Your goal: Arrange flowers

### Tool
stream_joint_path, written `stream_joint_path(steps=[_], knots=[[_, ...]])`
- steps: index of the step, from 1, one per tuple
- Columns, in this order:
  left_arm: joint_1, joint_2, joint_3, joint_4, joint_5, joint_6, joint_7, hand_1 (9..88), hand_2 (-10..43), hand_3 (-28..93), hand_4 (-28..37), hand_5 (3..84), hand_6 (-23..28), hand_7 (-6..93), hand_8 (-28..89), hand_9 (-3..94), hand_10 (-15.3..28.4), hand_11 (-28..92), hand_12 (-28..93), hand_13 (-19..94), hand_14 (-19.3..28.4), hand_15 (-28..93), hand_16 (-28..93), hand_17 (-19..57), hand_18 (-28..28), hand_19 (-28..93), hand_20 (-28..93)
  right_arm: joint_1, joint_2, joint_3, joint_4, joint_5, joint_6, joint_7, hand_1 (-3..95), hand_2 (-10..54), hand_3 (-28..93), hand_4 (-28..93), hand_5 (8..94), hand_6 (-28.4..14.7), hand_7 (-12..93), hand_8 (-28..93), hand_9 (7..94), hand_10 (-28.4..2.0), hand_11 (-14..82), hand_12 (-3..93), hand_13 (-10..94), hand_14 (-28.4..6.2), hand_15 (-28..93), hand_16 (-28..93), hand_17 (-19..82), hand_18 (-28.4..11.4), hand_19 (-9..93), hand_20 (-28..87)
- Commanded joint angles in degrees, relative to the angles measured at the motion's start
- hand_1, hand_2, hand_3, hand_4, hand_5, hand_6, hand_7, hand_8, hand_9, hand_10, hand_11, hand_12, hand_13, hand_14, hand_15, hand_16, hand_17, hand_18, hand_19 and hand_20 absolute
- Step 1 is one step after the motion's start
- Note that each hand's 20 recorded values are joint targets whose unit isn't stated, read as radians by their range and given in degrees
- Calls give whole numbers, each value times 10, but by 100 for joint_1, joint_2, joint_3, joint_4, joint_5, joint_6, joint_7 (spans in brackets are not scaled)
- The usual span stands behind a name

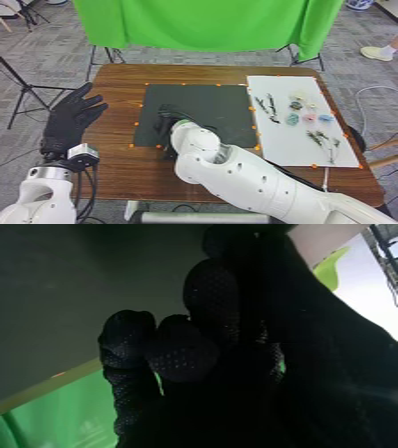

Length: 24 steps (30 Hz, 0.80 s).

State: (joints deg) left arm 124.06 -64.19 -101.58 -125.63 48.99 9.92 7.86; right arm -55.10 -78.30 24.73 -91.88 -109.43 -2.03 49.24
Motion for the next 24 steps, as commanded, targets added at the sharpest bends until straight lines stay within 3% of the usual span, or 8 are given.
stream_joint_path(steps=[1, 5, 9, 15, 20, 24], knots=[[-23, 69, 65, 36, -8, 29, 65, 241, 45, 814, -206, 349, 86, 153, -104, 353, 202, 293, 100, 256, 266, 527, -94, -115, 235, 559, 26, -50, -99, 108, 29, -65, -252, 144, 429, -95, 859, -283, 804, -39, 335, 126, 760, -142, 575, 337, 743, -116, 876, 184, 294, -284, 932, 469], [14, 78, 72, 28, -29, 70, 93, 242, 45, 814, -206, 349, 87, 153, -103, 352, 202, 294, 100, 256, 266, 528, -94, -115, 235, 559, 26, -89, -97, 126, 46, -40, -408, 197, 428, -95, 856, -283, 797, -40, 340, 125, 756, -144, 578, 331, 740, -117, 877, 182, 291, -284, 932, 467], [122, 51, 9, -5, -24, 87, 90, 242, 45, 813, -206, 349, 87, 152, -103, 351, 202, 293, 100, 256, 266, 528, -94, -115, 235, 559, 26, -81, -31, 71, -52, 31, -216, 181, 424, -95, 856, -283, 789, -42, 344, 125, 749, -147, 581, 328, 731, -120, 879, 181, 285, -284, 932, 465], [798, -13, -369, -241, -62, 256, 162, 241, 45, 812, -206, 349, 87, 153, -103, 350, 202, 294, 100, 255, 267, 529, -94, -116, 235, 559, 26, 120, 152, 19, -455, -69, -76, -107, 338, -95, 874, -282, 762, -50, 345, 89, 717, -175, 624, 261, 704, -134, 888, 167, 258, -284, 924, 468], [1303, -150, -686, -411, -70, 317, 218, 237, 45, 806, -214, 349, 87, 154, -104, 351, 202, 294, 100, 255, 266, 527, -94, -116, 236, 559, 27, 0, 307, 451, -921, -370, -386, -375, 283, -70, 889, -265, 742, -58, 348, -116, 688, -188, 617, 242, 672, -148, 886, 156, 246, -284, 910, 480], [1517, -245, -749, -483, -61, 349, 243, 230, 48, 802, -225, 349, 87, 152, -103, 350, 201, 293, 100, 255, 266, 526, -94, -116, 235, 557, 27, -108, 589, 739, -1331, -402, -630, -417, 255, -50, 877, -260, 718, -72, 331, -133, 656, -198, 612, 237, 645, -155, 880, 150, 237, -284, 897, 476]])
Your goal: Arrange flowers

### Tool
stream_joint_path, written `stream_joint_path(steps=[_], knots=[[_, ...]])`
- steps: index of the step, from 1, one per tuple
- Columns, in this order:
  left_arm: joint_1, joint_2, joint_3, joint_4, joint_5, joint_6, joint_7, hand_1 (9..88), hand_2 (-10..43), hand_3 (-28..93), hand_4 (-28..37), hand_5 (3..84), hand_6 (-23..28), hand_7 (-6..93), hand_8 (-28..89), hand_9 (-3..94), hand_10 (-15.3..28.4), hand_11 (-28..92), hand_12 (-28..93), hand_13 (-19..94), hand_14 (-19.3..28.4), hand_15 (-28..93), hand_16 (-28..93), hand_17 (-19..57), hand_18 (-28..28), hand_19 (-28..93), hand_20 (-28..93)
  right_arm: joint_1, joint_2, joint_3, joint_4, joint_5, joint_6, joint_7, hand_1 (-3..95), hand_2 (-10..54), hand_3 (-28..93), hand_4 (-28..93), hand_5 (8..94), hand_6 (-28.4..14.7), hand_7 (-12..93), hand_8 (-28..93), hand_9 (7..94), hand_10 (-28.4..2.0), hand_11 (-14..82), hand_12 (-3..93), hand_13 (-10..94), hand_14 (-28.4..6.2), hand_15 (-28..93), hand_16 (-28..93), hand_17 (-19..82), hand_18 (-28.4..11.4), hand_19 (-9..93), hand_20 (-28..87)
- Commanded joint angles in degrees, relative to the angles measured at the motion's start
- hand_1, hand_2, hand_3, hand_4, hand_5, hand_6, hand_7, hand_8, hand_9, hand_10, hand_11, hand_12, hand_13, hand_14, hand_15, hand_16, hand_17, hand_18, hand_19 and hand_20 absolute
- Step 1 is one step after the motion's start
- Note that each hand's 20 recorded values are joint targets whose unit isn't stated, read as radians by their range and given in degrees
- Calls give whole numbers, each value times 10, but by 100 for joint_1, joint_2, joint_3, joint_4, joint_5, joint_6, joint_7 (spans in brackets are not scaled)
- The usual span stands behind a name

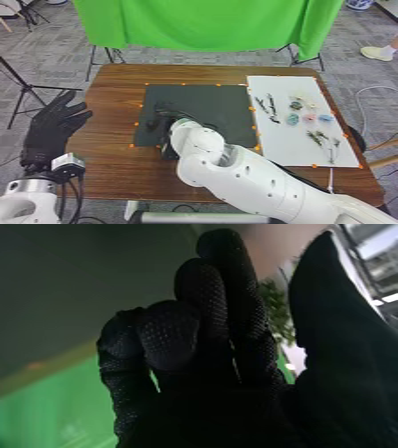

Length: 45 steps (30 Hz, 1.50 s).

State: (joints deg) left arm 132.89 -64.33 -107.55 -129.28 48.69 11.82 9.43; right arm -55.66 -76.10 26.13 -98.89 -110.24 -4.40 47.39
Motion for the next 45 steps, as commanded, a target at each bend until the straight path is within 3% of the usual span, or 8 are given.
stream_joint_path(steps=[1, 8, 12, 13, 20, 26, 29, 45], knots=[[689, -247, -168, -136, -35, 156, 111, 228, 49, 802, -228, 349, 87, 152, -103, 350, 201, 293, 100, 255, 266, 526, -93, -116, 235, 557, 27, -145, 398, 732, -704, -387, -461, -266, 252, -47, 875, -258, 714, -75, 327, -133, 651, -201, 610, 234, 640, -157, 879, 149, 235, -284, 895, 475], [949, -381, -247, -233, 55, 130, 71, 219, 55, 800, -246, 349, 86, 151, -103, 348, 200, 289, 100, 253, 266, 523, -92, -118, 235, 554, 28, -870, 1160, 1504, -1545, -386, -564, -220, 240, -35, 863, -249, 699, -89, 296, -133, 624, -217, 597, 220, 620, -168, 871, 139, 229, -284, 887, 470], [1086, -422, -207, -276, 37, 172, 149, 214, 56, 802, -250, 347, 85, 148, -102, 346, 200, 286, 101, 250, 266, 521, -92, -119, 233, 551, 29, -1474, 1674, 2026, -1986, -456, -502, -99, 236, -33, 863, -245, 686, -94, 286, -132, 610, -223, 594, 216, 610, -173, 869, 136, 227, -284, 883, 467], [1078, -456, -202, -275, 71, 131, 76, 214, 56, 802, -251, 347, 85, 148, -101, 346, 200, 286, 101, 250, 266, 521, -91, -119, 234, 551, 30, -1646, 1848, 2148, -2110, -476, -503, -55, 236, -33, 862, -245, 680, -97, 283, -133, 604, -225, 593, 215, 609, -174, 868, 135, 227, -284, 883, 466], [1135, -388, -26, -273, 99, 142, 139, 213, 56, 802, -252, 345, 84, 147, -101, 344, 200, 284, 102, 249, 264, 518, -90, -120, 232, 547, 32, -2689, 2845, 2869, -2623, -779, -76, 207, 234, -34, 861, -246, 667, -104, 277, -131, 588, -232, 593, 209, 597, -177, 870, 128, 228, -284, 885, 461], [994, -315, 168, -227, 182, 163, 128, 215, 57, 801, -252, 344, 83, 148, -101, 342, 199, 284, 103, 247, 264, 516, -89, -120, 233, 546, 34, -3436, 3472, 3506, -2769, -937, 235, 489, 232, -35, 862, -247, 652, -114, 264, -132, 572, -237, 596, 207, 587, -179, 873, 126, 226, -284, 888, 458], [975, -259, 233, -212, 154, 165, 174, 216, 57, 802, -251, 344, 83, 149, -101, 341, 199, 283, 102, 247, 264, 517, -88, -120, 232, 546, 35, -3849, 3611, 3903, -2788, -1065, 219, 632, 233, -39, 862, -250, 633, -129, 228, -131, 552, -244, 598, 205, 571, -183, 878, 123, 224, -284, 889, 454], [949, -248, 288, -199, 152, 144, 197, 221, 55, 804, -245, 344, 83, 151, -102, 344, 201, 287, 102, 248, 265, 519, -90, -120, 233, 547, 39, -5584, 4083, 5506, -2720, -1295, 227, 1340, 244, -63, 858, -262, 610, -149, 192, -118, 525, -258, 601, 199, 546, -194, 892, 102, 223, -284, 894, 448]])
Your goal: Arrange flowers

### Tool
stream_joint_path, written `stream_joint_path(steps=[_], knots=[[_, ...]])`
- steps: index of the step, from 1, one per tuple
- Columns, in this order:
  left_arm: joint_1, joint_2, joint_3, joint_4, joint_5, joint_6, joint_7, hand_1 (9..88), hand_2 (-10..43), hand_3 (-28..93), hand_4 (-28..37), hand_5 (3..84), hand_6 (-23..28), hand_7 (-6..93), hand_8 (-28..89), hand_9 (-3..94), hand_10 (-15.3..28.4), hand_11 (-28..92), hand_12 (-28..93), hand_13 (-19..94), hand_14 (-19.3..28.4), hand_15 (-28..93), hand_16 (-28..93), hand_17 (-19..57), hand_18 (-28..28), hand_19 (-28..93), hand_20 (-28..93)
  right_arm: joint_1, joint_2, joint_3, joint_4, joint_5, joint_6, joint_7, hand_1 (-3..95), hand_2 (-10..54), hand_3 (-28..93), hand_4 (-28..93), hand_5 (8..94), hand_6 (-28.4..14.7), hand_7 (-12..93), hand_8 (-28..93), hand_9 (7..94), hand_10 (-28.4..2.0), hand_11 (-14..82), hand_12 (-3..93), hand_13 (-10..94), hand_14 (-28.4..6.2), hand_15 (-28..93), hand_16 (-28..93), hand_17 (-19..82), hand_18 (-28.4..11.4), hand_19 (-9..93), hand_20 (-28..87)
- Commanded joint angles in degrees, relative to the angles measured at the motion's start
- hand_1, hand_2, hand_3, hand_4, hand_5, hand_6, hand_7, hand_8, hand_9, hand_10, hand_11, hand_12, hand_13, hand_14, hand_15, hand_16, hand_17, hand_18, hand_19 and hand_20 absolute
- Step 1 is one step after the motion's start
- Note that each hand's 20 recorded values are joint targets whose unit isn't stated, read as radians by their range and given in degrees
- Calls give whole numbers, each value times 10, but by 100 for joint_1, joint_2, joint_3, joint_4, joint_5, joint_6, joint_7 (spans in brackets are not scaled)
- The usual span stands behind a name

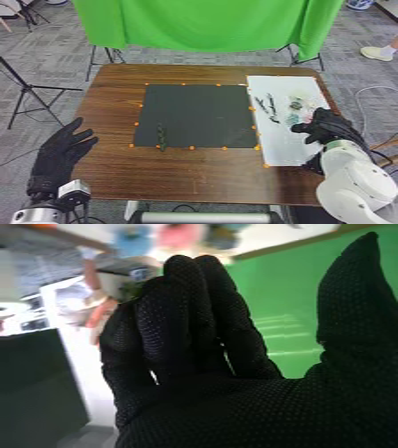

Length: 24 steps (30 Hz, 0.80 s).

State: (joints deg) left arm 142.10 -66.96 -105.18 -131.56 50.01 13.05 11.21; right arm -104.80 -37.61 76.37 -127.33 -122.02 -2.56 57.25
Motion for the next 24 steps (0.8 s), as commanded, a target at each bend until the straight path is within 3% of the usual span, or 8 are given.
stream_joint_path(steps=[1, 16, 24], knots=[[41, 13, 55, 26, 13, 37, 34, 221, 55, 804, -245, 344, 83, 151, -102, 344, 200, 287, 102, 247, 265, 520, -90, -120, 233, 547, 39, -724, 206, 569, 143, -102, -42, 372, 246, -65, 858, -263, 610, -149, 192, -118, 525, -258, 601, 198, 546, -194, 892, 102, 223, -284, 894, 448], [13, -15, 80, 28, 8, 30, -13, 221, 53, 807, -243, 345, 84, 151, -102, 346, 200, 290, 102, 248, 264, 520, -90, -120, 233, 547, 40, -878, 247, 711, 474, 86, -4, 562, 276, -73, 862, -266, 622, -150, 190, -117, 535, -259, 599, 188, 551, -193, 892, 92, 228, -284, 894, 443], [-3, -71, 35, 28, 24, -55, -80, 225, 53, 805, -239, 345, 84, 151, -103, 346, 200, 289, 101, 249, 264, 521, -90, -120, 233, 548, 40, -697, 211, 496, 550, 86, -151, 632, 310, -90, 871, -266, 629, -147, 192, -117, 542, -256, 601, 186, 558, -192, 891, 91, 233, -284, 895, 439]])
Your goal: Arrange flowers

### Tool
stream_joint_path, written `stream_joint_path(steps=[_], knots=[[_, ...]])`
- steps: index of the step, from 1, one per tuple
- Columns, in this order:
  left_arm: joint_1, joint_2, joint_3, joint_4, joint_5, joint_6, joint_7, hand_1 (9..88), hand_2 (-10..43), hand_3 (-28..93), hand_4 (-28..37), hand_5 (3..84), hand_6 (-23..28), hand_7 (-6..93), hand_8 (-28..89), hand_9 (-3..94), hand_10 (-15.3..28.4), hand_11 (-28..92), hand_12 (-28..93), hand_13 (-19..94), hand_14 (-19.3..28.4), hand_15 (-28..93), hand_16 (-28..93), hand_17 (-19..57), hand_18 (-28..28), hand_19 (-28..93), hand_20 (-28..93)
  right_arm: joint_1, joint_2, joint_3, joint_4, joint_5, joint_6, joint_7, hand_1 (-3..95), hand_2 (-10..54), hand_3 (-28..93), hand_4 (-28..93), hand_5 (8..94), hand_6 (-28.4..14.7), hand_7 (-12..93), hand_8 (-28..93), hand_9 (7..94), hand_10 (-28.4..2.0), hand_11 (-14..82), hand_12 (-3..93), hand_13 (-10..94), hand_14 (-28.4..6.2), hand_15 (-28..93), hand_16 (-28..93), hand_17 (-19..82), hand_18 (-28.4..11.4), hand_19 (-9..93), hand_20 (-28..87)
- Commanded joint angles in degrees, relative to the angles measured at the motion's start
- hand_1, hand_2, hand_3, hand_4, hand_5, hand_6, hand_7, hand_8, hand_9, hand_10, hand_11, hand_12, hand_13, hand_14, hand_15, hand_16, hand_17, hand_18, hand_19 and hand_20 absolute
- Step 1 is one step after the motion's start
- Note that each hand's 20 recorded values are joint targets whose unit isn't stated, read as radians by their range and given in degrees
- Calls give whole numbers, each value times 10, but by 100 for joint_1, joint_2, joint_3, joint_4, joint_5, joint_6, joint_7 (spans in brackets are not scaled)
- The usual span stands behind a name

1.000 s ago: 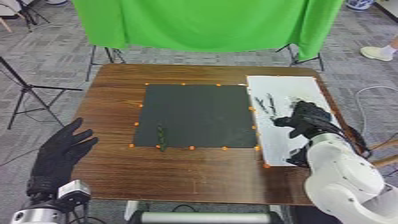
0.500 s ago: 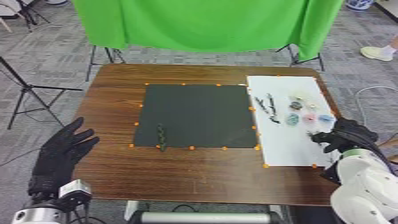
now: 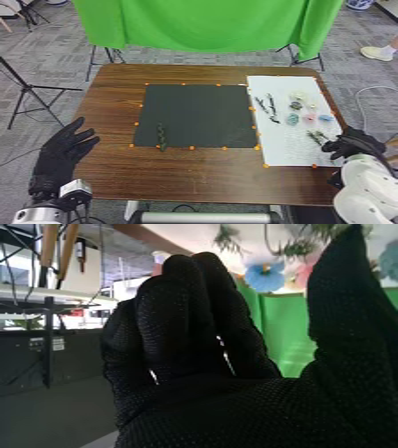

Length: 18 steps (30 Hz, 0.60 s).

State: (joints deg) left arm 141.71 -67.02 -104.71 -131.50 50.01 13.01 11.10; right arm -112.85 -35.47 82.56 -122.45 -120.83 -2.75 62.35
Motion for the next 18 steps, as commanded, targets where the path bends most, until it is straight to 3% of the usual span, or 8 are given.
stream_joint_path(steps=[1, 18], knots=[[32, -59, -11, 19, 24, -40, -73, 226, 52, 805, -239, 345, 84, 152, -103, 346, 200, 289, 101, 249, 264, 521, -90, -120, 233, 548, 40, 84, -2, -111, 84, -35, -139, 131, 313, -91, 871, -267, 630, -146, 192, -117, 543, -255, 601, 186, 559, -192, 890, 91, 234, -284, 896, 439], [-34, -118, -33, 21, 55, -109, -189, 227, 50, 807, -235, 346, 85, 153, -103, 346, 200, 290, 101, 249, 265, 522, -91, -119, 233, 548, 39, 193, -60, -328, 267, 131, -65, 200, 328, -88, 871, -276, 645, -139, 198, -119, 557, -251, 599, 183, 571, -188, 886, 89, 240, -284, 899, 428]])
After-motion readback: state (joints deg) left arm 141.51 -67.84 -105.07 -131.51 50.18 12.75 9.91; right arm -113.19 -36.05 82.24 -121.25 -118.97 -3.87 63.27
